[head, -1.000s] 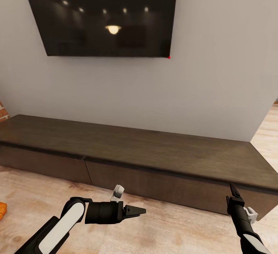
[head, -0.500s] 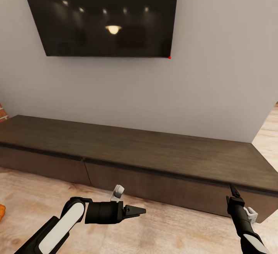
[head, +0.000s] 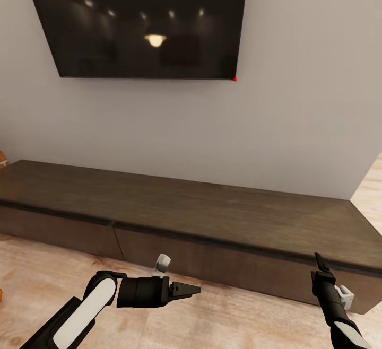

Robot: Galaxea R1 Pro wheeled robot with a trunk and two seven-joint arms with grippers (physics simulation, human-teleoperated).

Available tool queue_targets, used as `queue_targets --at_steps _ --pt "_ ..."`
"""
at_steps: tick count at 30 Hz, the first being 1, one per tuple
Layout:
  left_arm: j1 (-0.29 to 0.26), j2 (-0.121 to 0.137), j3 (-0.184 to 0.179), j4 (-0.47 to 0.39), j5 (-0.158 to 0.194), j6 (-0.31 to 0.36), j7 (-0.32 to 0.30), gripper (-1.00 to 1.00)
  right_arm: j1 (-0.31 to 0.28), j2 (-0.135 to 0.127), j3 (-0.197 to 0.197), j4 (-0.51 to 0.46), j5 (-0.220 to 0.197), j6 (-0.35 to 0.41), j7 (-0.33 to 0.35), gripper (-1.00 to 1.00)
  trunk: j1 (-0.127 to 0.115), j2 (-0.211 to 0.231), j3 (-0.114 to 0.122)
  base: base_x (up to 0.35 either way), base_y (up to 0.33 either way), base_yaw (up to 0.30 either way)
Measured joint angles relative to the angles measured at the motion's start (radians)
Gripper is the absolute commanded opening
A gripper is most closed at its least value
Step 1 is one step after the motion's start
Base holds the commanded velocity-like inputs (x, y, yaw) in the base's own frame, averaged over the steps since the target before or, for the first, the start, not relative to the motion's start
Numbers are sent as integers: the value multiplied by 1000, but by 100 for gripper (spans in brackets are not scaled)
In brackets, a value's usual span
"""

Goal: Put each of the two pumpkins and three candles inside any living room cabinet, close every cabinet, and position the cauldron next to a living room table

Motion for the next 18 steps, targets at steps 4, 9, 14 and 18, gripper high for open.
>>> queue_targets --at_steps 4,9,14,18 --pt "0 0 0 0 -1 0 0 100 0 0 0 0 0 -2 -1 100 0 0 0 4 0 0" --pt "0 0 1 0 -1 0 0 100 0 0 0 0 0 -1 -2 100 0 0 0 0 0 0" --pt "0 0 2 0 -1 0 0 100 0 0 0 0 0 -2 -2 100 0 0 0 0 0 0" --pt "0 1 2 0 -1 0 0 100 0 0 0 0 0 -2 -2 100 1 0 -8 0 0 0"
